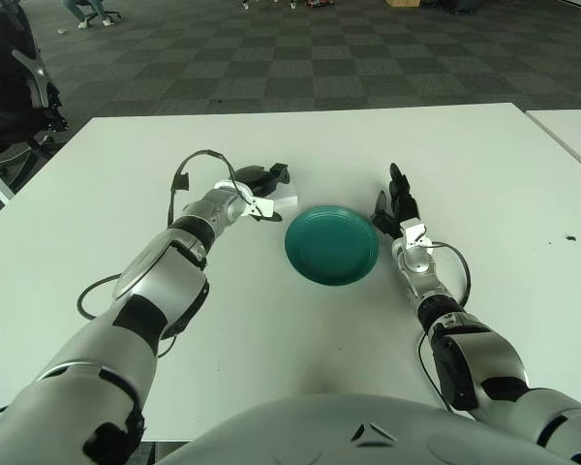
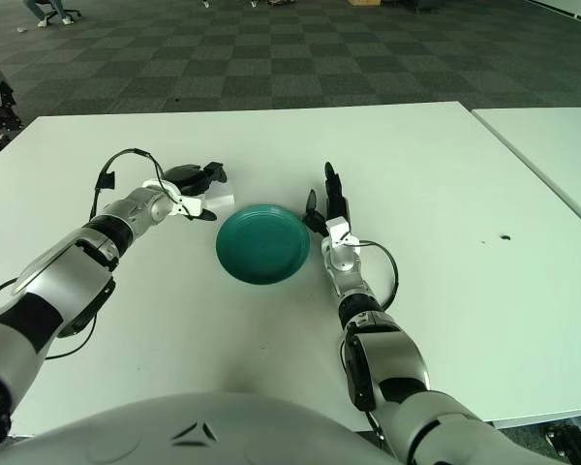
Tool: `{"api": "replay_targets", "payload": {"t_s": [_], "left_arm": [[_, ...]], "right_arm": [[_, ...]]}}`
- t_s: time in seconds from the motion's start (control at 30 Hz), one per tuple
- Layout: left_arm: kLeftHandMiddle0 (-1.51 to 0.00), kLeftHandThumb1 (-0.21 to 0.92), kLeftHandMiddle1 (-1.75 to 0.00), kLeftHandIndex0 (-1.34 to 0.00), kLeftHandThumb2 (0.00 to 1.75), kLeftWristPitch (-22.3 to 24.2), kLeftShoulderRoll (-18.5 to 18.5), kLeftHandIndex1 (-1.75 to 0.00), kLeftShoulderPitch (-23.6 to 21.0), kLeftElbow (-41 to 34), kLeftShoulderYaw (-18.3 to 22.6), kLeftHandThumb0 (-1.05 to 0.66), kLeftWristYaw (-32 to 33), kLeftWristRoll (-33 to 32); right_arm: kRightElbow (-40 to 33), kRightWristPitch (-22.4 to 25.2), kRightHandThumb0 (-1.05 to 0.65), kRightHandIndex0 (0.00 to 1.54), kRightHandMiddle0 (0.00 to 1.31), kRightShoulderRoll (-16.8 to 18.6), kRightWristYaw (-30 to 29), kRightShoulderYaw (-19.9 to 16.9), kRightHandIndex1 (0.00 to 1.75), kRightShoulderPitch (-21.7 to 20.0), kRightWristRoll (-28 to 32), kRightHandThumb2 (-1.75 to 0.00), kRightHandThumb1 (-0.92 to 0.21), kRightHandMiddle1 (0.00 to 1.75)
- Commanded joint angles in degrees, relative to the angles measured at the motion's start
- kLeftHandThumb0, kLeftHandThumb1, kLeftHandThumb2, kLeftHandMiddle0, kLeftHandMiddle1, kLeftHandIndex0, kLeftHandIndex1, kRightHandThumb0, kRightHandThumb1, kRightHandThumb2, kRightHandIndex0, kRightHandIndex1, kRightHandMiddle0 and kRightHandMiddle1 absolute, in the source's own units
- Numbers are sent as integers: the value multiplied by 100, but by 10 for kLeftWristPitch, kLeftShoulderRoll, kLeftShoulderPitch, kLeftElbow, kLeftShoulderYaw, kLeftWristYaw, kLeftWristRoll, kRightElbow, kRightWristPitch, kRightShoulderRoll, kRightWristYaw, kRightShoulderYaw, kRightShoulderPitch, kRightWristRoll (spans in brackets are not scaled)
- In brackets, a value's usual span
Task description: Put the charger into the plate.
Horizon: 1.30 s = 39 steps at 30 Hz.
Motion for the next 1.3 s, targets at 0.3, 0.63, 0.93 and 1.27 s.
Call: {"api": "replay_targets", "payload": {"t_s": [0.3, 0.63, 0.93, 1.27], "left_arm": [[-34, 92, -174, -12, 39, -49, 33, -175, 58, -2, -46, -81, -40, 31], [-34, 92, -175, -14, 41, -66, 50, -175, 62, -19, -57, -80, -53, 30], [-32, 92, -175, -11, 46, -64, 57, -175, 61, -36, -57, -83, -63, 23], [-21, 92, -138, -1, 48, -3, 33, -158, 67, -34, -28, -88, 80, 13]], "right_arm": [[75, 70, -105, 0, 4, 17, 7, 6, 0, 95, -3, -105, -92, 4], [74, 68, -105, 0, 4, 15, -3, 19, 0, 93, -12, -107, -92, 5], [73, 66, -105, 0, 5, 14, -14, 28, 0, 91, -18, -110, -92, 8], [73, 72, -105, 0, 12, 16, -5, 23, 0, 87, -12, -113, -92, 18]]}}
